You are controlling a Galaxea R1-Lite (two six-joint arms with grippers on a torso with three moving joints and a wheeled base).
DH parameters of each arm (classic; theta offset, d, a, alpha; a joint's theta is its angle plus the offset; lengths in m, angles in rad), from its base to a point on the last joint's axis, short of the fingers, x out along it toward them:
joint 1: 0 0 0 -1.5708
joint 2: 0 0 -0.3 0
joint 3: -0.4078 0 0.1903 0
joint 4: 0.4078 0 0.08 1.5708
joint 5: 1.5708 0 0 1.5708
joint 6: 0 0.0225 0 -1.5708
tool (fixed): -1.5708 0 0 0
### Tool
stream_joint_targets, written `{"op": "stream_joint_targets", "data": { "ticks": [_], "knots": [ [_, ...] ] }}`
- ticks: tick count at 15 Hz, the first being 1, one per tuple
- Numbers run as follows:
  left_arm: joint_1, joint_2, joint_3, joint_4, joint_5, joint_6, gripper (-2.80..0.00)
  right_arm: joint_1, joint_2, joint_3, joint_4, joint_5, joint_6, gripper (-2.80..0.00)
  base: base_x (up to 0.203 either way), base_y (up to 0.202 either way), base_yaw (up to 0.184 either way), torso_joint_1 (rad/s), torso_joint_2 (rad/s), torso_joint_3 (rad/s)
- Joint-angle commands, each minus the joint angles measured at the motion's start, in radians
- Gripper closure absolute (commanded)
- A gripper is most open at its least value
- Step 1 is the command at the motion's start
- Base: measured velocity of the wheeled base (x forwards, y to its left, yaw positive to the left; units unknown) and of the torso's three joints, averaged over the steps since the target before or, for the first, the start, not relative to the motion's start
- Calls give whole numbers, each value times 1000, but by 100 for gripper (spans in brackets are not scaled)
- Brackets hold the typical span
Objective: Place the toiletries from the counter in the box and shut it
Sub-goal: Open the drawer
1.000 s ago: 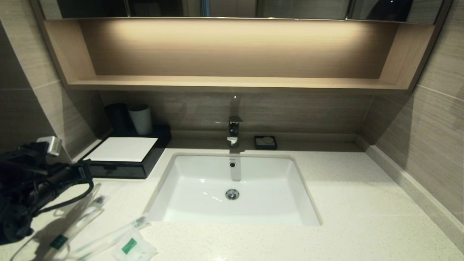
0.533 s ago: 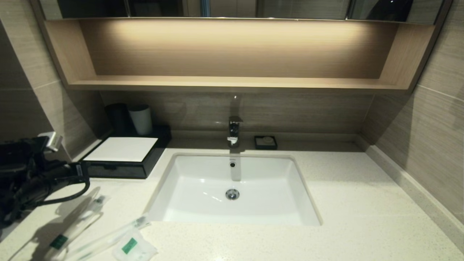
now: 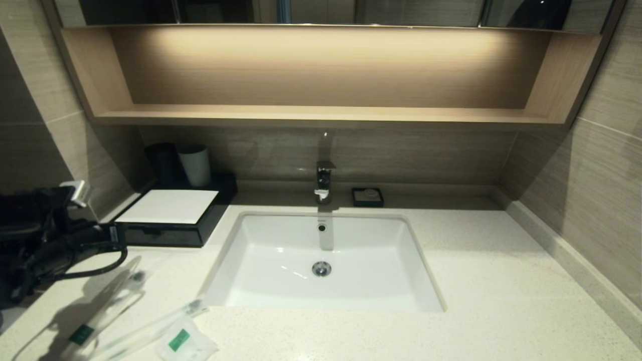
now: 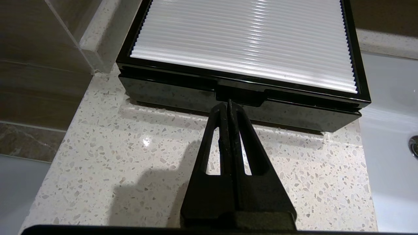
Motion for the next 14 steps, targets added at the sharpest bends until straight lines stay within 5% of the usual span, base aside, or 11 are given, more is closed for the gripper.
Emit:
{"op": "stream_joint_targets", "data": {
  "ticks": [1,14],
  "knots": [
    [-17,33,0,-7,-1,2,0,0,-2,2,-1,0,0,0,0,0,0,0,0,0],
    [-49,100,5,-131,2,25,0,0,-2,2,-1,0,-1,0,0,0,0,0,0,0]
  ]
}}
